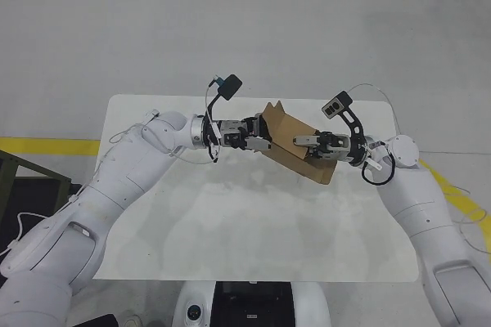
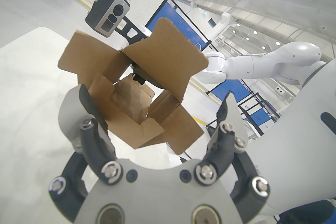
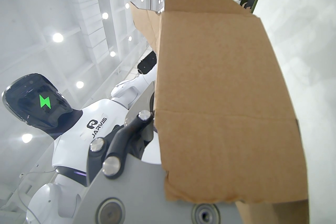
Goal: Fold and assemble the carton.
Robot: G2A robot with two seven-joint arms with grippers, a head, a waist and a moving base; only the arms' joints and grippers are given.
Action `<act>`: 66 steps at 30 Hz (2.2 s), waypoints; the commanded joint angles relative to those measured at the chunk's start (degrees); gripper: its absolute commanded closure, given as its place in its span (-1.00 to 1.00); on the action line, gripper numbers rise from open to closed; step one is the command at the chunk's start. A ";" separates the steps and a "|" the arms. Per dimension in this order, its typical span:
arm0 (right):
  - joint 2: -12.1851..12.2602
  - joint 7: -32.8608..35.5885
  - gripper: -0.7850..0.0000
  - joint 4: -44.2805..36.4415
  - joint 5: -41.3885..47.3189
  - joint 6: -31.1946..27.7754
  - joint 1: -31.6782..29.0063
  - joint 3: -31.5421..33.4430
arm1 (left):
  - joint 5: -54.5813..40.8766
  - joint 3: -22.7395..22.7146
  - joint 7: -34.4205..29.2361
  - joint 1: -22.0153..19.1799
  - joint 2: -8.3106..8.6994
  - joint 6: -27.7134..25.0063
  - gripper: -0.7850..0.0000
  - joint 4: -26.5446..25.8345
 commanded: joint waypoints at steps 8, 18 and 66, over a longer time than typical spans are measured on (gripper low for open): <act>-0.36 0.45 1.00 0.44 -0.59 0.45 0.17 0.63 | 1.47 -0.50 1.45 0.49 0.06 0.62 -1.00 -0.63; -0.63 1.08 1.00 1.06 -1.21 1.08 0.42 1.47 | 14.49 -6.22 10.20 4.47 1.13 -2.44 -1.00 -4.03; 1.92 3.60 1.00 2.19 -4.46 4.16 5.11 -3.38 | 61.58 -18.01 30.48 10.49 7.70 -2.38 -1.00 -16.01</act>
